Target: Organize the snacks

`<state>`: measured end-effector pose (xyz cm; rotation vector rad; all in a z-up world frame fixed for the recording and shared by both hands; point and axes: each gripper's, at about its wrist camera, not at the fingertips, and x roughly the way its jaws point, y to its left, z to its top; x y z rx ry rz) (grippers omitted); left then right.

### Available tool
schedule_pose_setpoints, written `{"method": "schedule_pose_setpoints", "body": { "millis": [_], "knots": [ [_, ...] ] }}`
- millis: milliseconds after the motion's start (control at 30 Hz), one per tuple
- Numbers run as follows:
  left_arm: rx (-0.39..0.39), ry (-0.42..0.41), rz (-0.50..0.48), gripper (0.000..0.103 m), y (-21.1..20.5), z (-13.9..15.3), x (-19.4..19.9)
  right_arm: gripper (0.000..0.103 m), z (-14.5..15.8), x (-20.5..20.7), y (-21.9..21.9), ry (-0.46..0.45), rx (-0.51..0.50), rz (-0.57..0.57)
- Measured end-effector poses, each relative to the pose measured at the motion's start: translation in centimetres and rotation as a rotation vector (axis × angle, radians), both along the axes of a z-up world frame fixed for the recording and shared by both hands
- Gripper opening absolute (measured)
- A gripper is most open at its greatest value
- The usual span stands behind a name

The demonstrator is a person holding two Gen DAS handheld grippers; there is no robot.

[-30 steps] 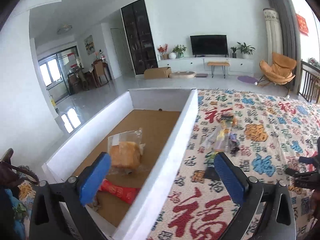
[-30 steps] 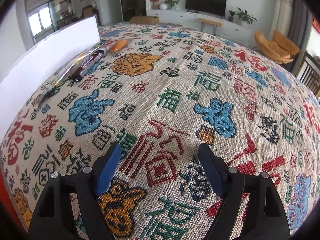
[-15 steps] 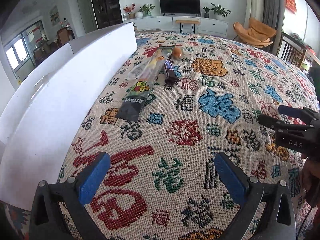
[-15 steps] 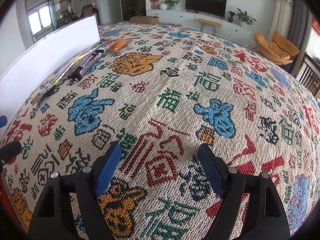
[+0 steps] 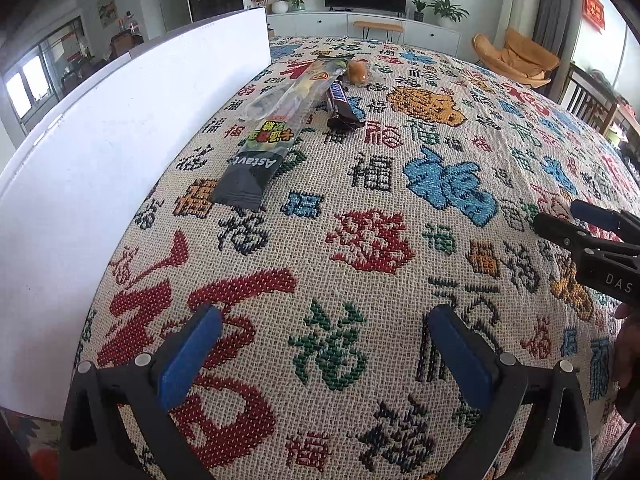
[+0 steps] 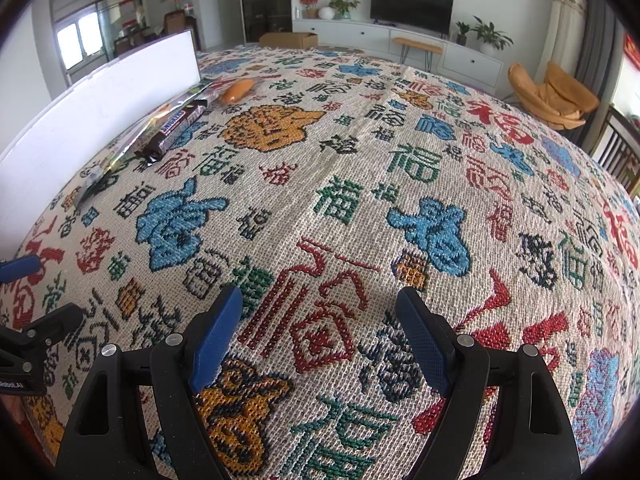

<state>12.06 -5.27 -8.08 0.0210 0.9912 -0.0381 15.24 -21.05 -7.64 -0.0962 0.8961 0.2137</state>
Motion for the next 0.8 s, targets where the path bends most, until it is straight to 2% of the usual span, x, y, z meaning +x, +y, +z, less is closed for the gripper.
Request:
{"method": "schedule_pose_setpoints", "body": {
  "millis": [800],
  "knots": [
    [0.002,-0.029,0.004,0.103,0.13,-0.21,-0.31,0.082,0.00,0.02,0.00,0.000,-0.002,-0.001]
  ]
}}
